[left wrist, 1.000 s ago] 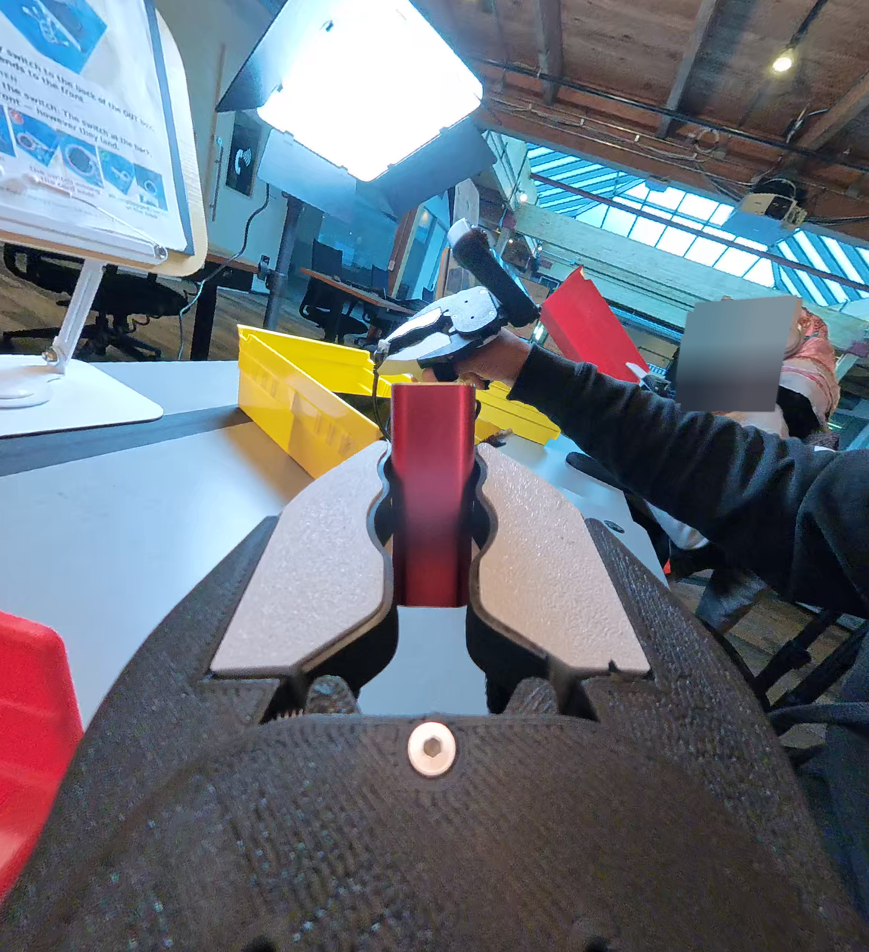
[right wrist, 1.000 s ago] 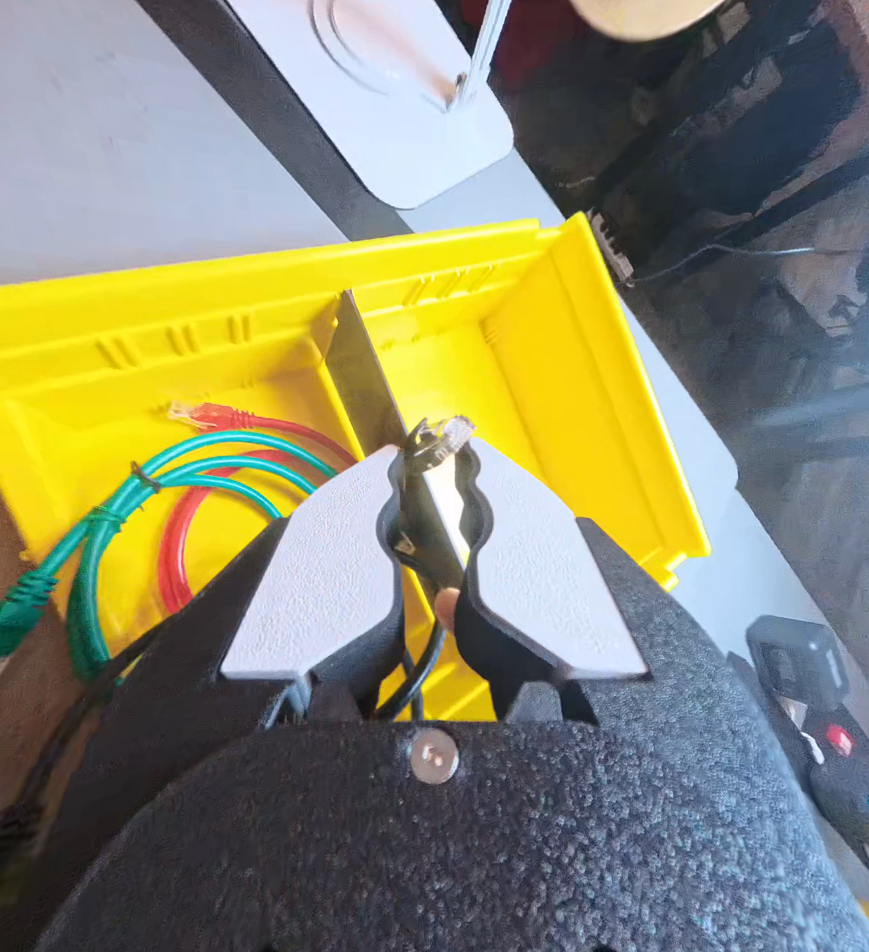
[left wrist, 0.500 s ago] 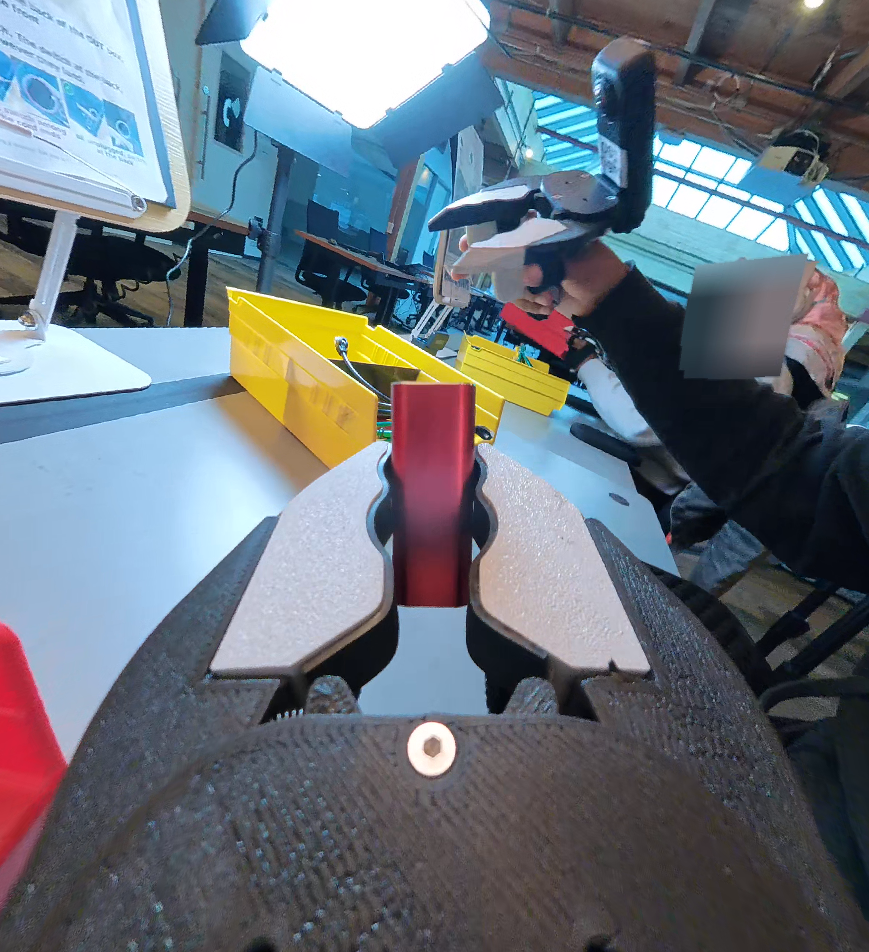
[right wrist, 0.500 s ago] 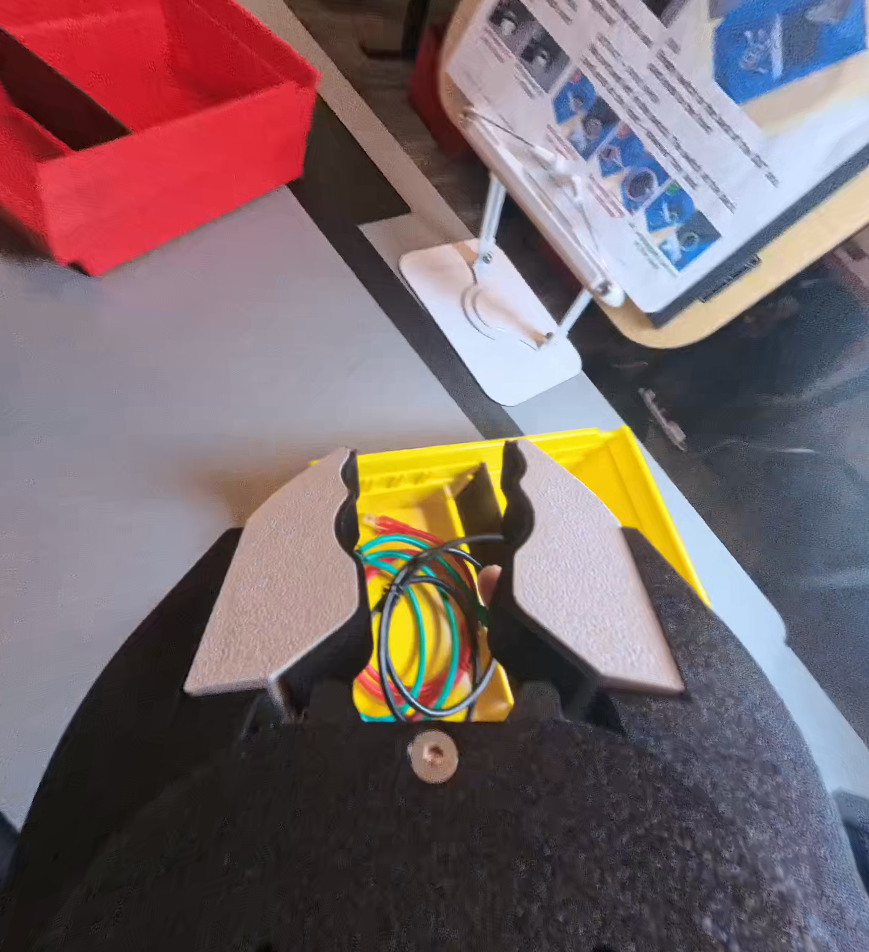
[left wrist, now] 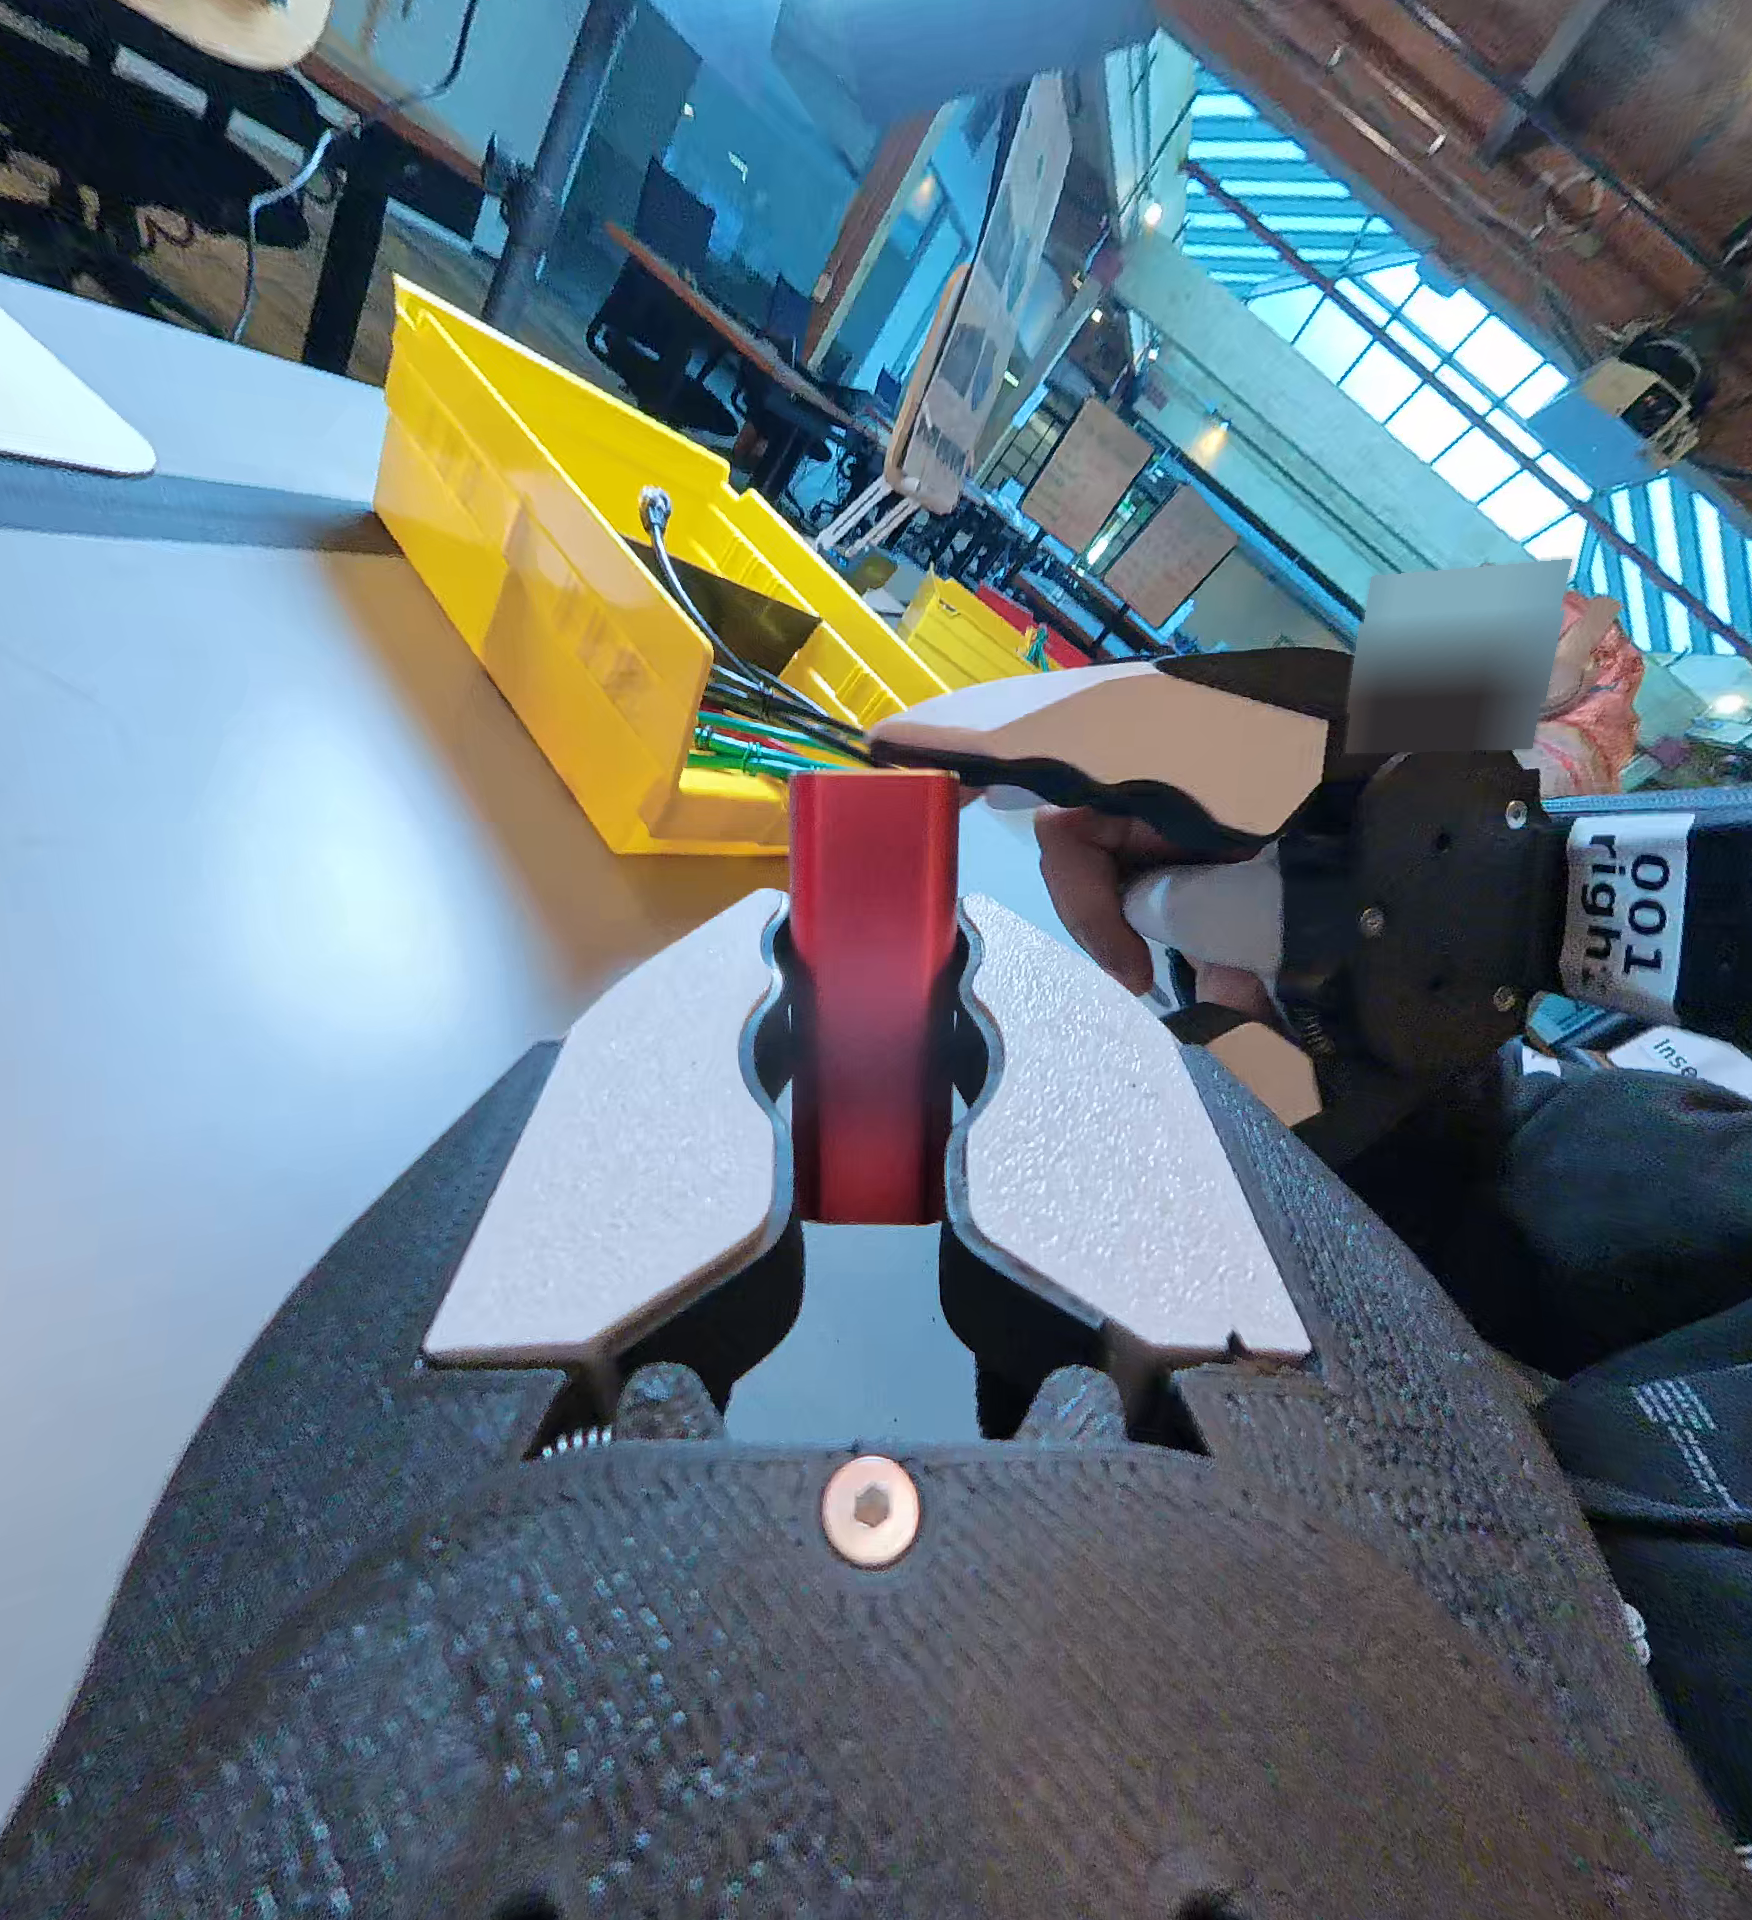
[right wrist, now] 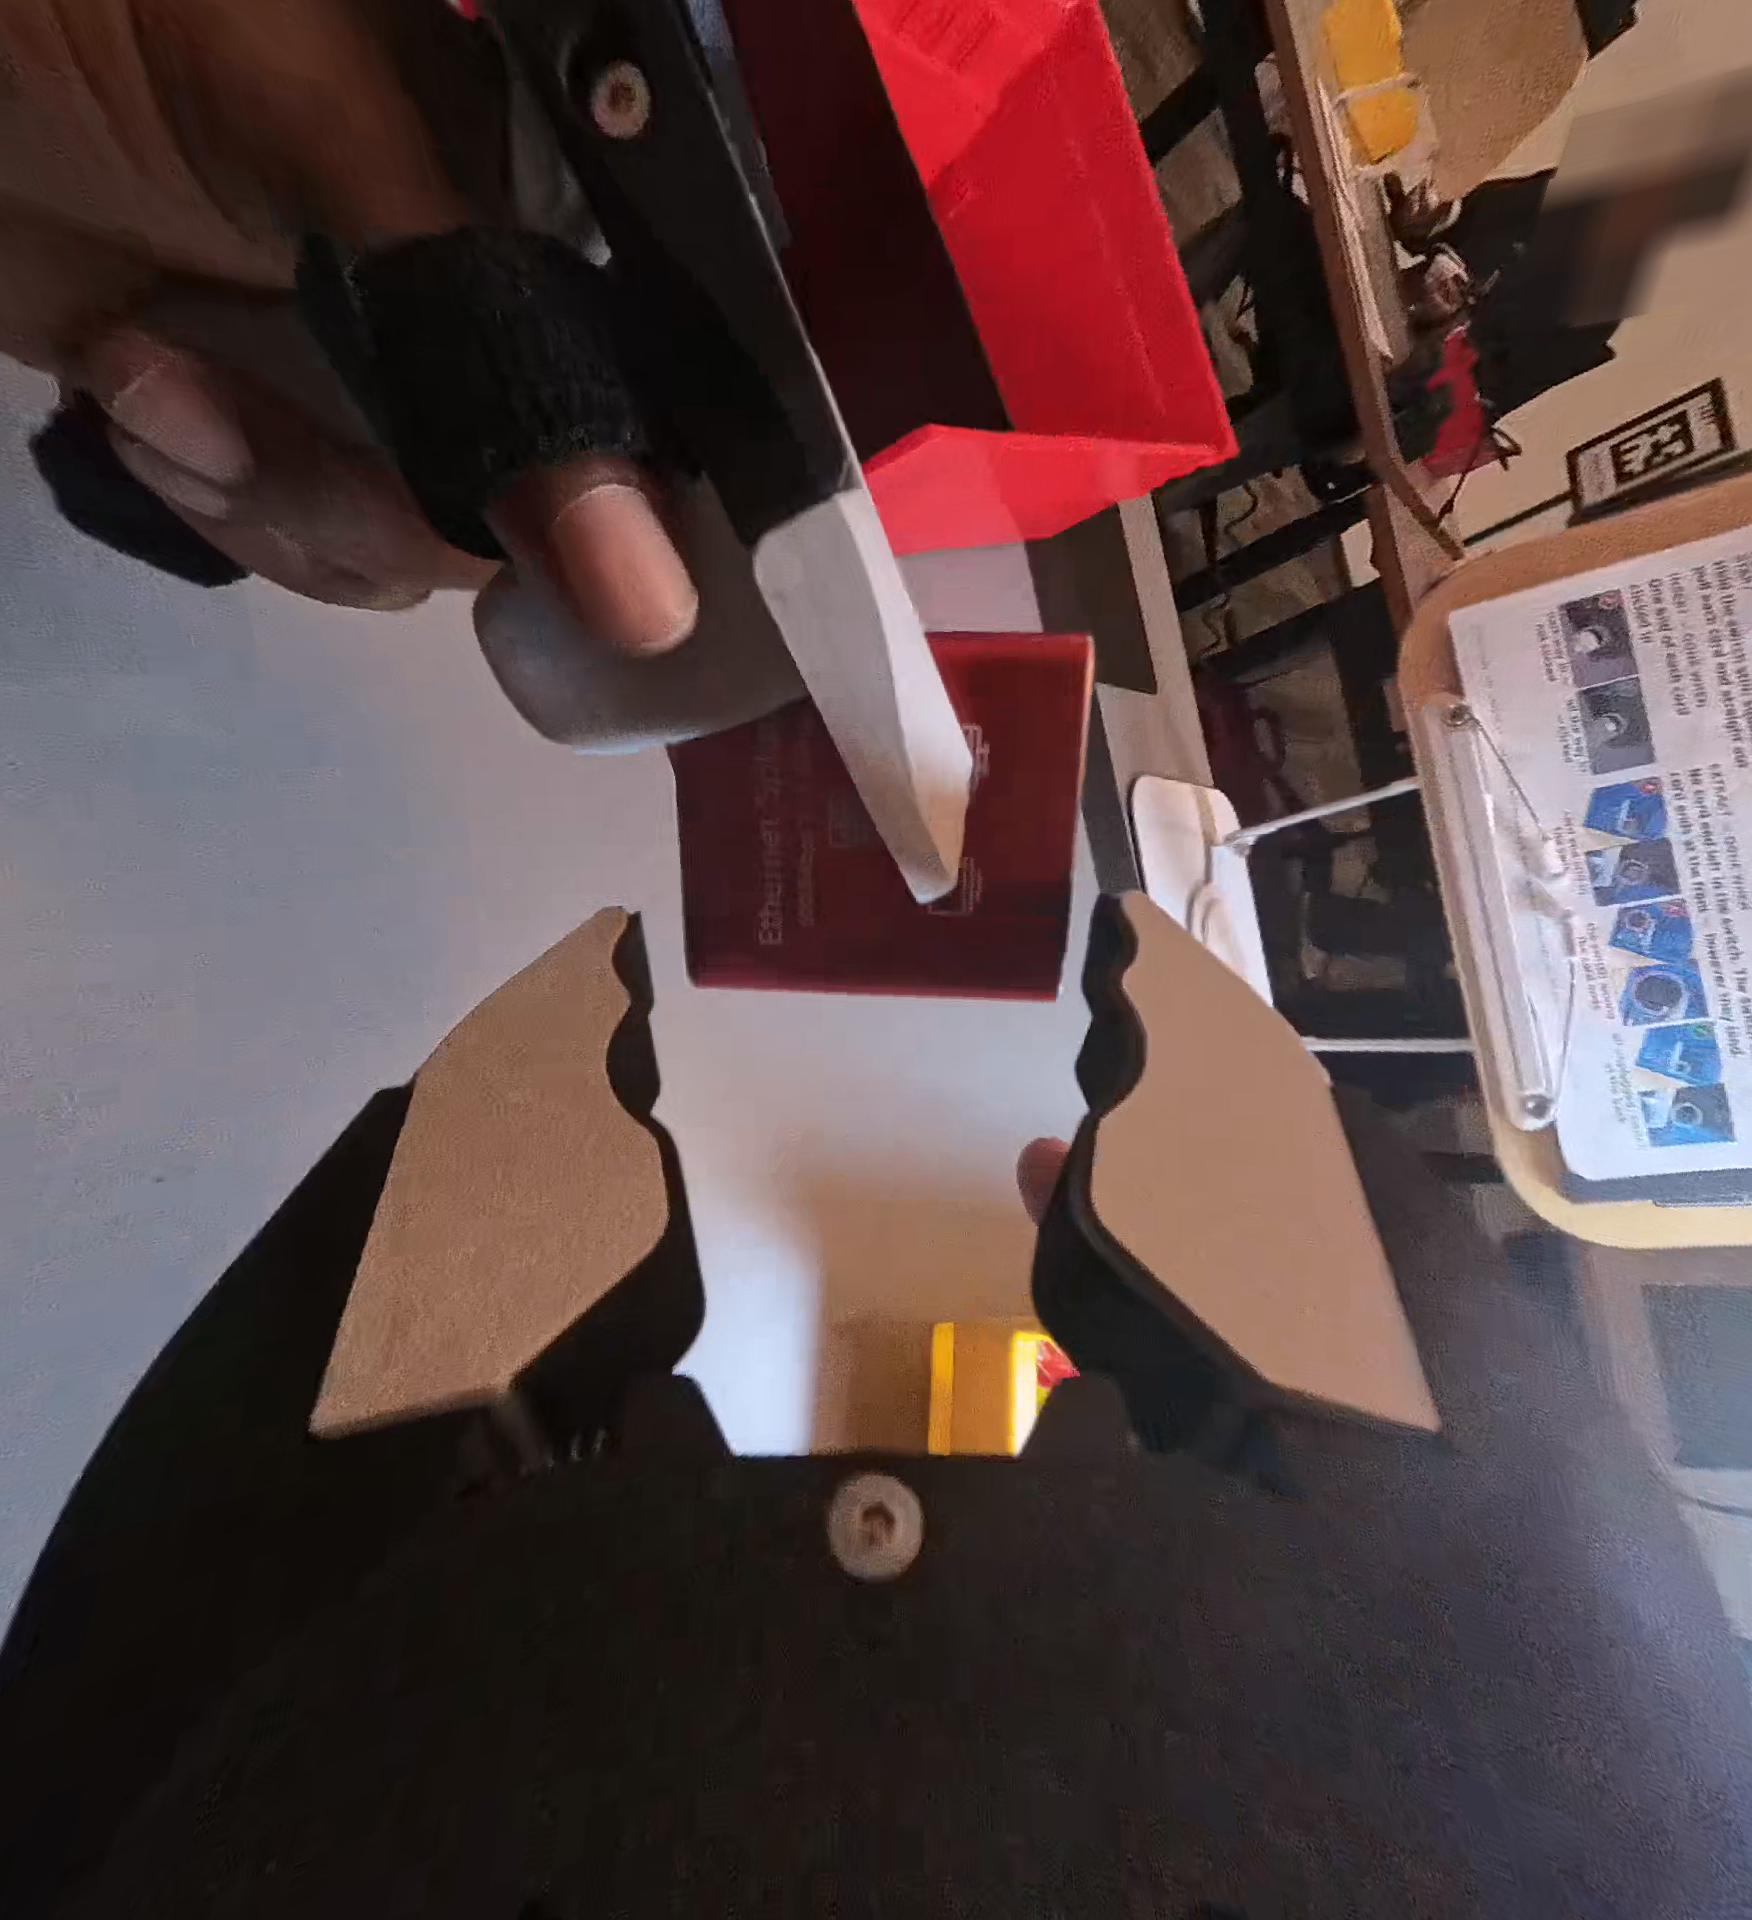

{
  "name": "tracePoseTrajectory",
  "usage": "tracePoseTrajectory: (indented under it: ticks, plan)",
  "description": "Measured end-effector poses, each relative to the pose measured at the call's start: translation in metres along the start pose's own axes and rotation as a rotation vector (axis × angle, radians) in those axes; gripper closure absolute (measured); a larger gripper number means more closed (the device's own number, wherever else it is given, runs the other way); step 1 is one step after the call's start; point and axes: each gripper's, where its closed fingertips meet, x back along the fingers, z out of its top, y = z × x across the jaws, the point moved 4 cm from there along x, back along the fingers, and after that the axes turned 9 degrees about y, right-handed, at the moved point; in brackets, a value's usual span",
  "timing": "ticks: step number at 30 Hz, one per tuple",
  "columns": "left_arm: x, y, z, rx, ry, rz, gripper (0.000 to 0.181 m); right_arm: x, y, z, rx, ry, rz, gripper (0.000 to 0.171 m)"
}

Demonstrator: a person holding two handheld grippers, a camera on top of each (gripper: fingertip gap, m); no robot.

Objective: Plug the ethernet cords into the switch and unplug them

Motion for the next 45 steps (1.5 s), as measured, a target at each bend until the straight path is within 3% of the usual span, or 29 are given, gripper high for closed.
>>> tracePoseTrajectory:
  ticks: [5, 8, 11, 14, 19, 23, 26, 33, 37, 41, 45]
  plan:
    - [0.000, -0.003, -0.004, -0.014, -0.032, 0.036, 0.154, -0.011, -0.001, -0.005, 0.097, -0.039, 0.004, 0.097]
    - [0.002, 0.003, 0.006, -0.006, -0.001, -0.024, 0.139, -0.003, 0.012, -0.007, -0.019, -0.013, 0.091, 0.097]
    - [0.011, -0.003, 0.021, -0.055, 0.054, 0.018, 0.132, 0.014, 0.058, -0.028, -0.191, -0.037, 0.123, 0.098]
    - [0.015, -0.008, 0.027, -0.106, 0.066, 0.047, 0.133, 0.031, 0.140, -0.082, -0.336, -0.161, 0.047, 0.098]
    - [0.006, -0.012, 0.007, -0.130, -0.017, 0.055, 0.134, 0.048, 0.258, -0.219, -0.646, -0.442, -0.121, 0.098]
    - [0.003, -0.018, -0.005, -0.169, -0.074, 0.065, 0.136, 0.054, 0.264, -0.315, -0.876, -0.615, -0.057, 0.098]
    - [0.003, -0.025, -0.005, -0.183, -0.084, 0.074, 0.138, 0.050, 0.239, -0.353, -0.912, -0.709, 0.066, 0.098]
    - [0.000, -0.036, -0.019, -0.173, -0.139, 0.074, 0.140, 0.017, 0.216, -0.376, -0.822, -0.855, 0.162, 0.098]
    - [0.001, -0.035, -0.024, -0.200, -0.157, 0.076, 0.141, 0.029, 0.220, -0.385, -0.709, -0.993, 0.181, 0.097]
    - [0.000, -0.034, -0.024, -0.199, -0.160, 0.069, 0.141, 0.037, 0.243, -0.354, -0.768, -0.796, 0.086, 0.103]
    - [-0.002, -0.030, -0.025, -0.191, -0.168, 0.053, 0.142, 0.046, 0.234, -0.300, -0.951, -0.562, 0.207, 0.103]
